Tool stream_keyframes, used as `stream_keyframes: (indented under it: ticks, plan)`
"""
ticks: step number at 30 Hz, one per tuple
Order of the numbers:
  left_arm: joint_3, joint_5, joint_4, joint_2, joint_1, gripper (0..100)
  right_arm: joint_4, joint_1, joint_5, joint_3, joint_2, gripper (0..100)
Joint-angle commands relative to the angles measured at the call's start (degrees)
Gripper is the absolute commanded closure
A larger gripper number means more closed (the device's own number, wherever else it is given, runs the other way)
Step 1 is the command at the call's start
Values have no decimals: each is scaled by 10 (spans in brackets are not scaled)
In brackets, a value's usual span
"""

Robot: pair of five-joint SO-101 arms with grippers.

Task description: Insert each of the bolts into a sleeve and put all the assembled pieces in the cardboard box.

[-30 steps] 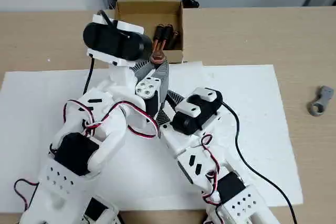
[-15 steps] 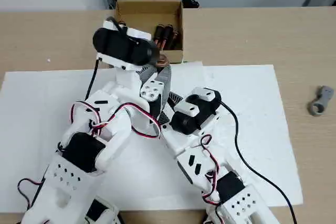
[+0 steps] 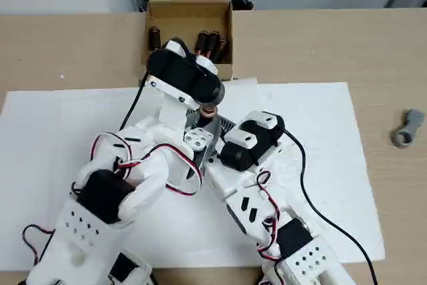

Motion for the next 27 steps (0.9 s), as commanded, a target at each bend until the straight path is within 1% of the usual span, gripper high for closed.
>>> stream_keyframes:
  ticks: [1,6,9,12,15,17,22,24,27]
  plan:
    - [-72,18,57,0,-4,847,17,1,-6,-33,-11,996]
    - [-137,19,139,0,-45,826,22,1,-5,-50,-11,996]
    - [-198,18,194,0,-65,826,23,4,-4,-62,-10,996]
    - [-263,17,232,-1,-91,829,23,5,-4,-69,7,996]
    - [-295,16,236,-5,-135,831,23,5,-4,-117,51,996]
    - [-297,16,236,-5,-179,844,23,7,-4,-170,95,996]
    - [-294,16,241,-5,-280,894,18,61,-4,-288,230,996]
    - [-294,16,241,-5,-309,901,15,83,-7,-338,289,996]
    - [-293,16,242,-5,-341,905,-27,108,-8,-410,381,996]
